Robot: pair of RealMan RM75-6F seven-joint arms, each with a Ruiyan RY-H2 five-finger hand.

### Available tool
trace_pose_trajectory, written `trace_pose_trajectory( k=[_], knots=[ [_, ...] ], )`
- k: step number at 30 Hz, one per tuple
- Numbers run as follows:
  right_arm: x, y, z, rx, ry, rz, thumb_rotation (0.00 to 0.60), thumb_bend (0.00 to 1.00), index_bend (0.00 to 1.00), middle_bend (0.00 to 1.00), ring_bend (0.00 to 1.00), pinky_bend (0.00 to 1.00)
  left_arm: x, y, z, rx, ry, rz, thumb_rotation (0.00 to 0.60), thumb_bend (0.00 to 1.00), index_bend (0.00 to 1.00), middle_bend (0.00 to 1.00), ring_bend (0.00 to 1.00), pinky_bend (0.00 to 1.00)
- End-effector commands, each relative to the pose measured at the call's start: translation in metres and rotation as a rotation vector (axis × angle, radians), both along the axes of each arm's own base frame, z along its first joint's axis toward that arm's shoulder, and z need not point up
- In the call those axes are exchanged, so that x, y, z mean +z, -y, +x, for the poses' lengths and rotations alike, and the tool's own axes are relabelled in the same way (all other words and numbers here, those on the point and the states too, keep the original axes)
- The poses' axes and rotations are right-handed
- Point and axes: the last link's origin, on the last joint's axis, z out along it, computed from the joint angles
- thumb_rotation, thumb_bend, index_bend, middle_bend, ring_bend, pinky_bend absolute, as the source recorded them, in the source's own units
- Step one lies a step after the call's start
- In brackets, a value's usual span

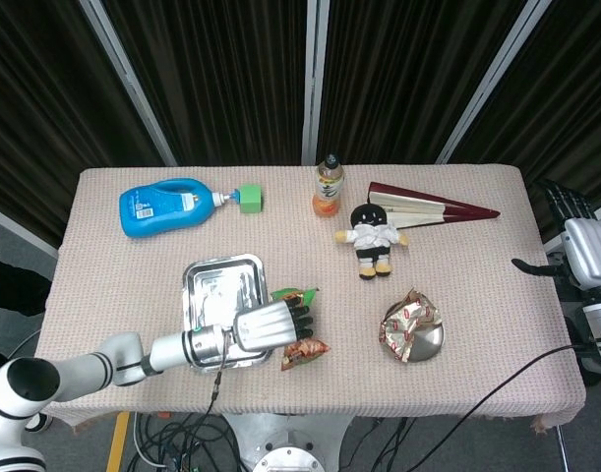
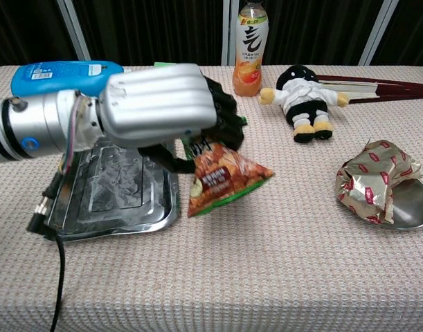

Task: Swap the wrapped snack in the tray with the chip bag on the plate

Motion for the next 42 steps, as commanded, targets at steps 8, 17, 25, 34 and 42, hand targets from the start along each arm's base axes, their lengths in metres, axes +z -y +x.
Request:
trace_pose_trajectory(
  k=[8,17,25,34,42],
  knots=[
    [-0.012,0.000,0.001,-0.001,-0.011,0.025,0.600,0.00,0.00,0.01,0.00,0.00,0.046,-0.017,-0.096,0.243,-0.147,0.107,0.600,0.40,0.48,0.43,0.36,0.45],
    [-0.014,-0.003,0.002,-0.001,-0.018,0.020,0.600,0.00,0.00,0.01,0.00,0.00,0.052,-0.015,-0.123,0.336,-0.152,0.142,0.600,0.18,0.09,0.11,0.09,0.24],
    [-0.020,-0.057,-0.028,-0.062,-0.161,0.035,0.600,0.00,0.00,0.00,0.00,0.00,0.128,0.018,-0.195,0.750,0.019,0.324,0.600,0.18,0.10,0.10,0.08,0.21],
    [-0.070,-0.147,-0.073,-0.198,-0.265,0.036,0.600,0.00,0.00,0.00,0.00,0.00,0.172,0.125,-0.271,1.146,0.154,0.474,0.600,0.17,0.10,0.11,0.07,0.19],
    [-0.102,-0.164,-0.078,-0.184,-0.261,0.060,0.600,0.00,0.00,0.00,0.00,0.00,0.172,0.155,-0.281,1.174,0.204,0.488,0.600,0.17,0.10,0.11,0.07,0.18]
  ],
)
